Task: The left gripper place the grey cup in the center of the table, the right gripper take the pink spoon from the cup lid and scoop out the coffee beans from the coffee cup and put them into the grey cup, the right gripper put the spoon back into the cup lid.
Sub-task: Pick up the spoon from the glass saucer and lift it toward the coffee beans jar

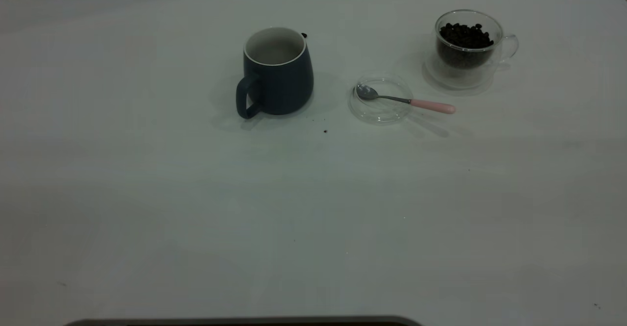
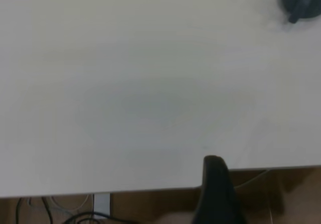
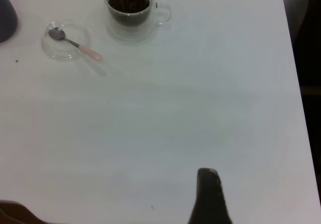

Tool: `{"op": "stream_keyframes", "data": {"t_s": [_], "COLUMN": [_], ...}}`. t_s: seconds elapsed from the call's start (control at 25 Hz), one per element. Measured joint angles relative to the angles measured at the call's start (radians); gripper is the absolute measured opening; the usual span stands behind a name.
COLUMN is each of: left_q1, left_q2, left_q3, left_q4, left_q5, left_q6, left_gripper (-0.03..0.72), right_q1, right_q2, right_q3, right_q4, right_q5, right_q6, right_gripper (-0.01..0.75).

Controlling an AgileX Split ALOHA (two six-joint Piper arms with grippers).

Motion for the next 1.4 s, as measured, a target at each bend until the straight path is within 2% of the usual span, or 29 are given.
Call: {"op": "stream_keyframes", "data": {"t_s": [0.32, 1.4], "left_q1": [0.002, -0.002], "left_q2": [-0.123, -0.125], "left_q3": [0.048, 0.056], "left_q4": [0.045, 0.022], "left_q5": [-0.007, -0.004], "left_q6": [-0.002, -0.002], "left_gripper": [0.567, 0.567], "right_q1": [0.0, 0.0], "right_q2": [0.0, 0.0], "right_q3": [0.0, 0.0], "right_q4": [0.0, 0.001], "right_q5": [0.0, 0.0], "right_q6": [0.0, 0.0], "right_gripper": [0.589, 0.589]}}
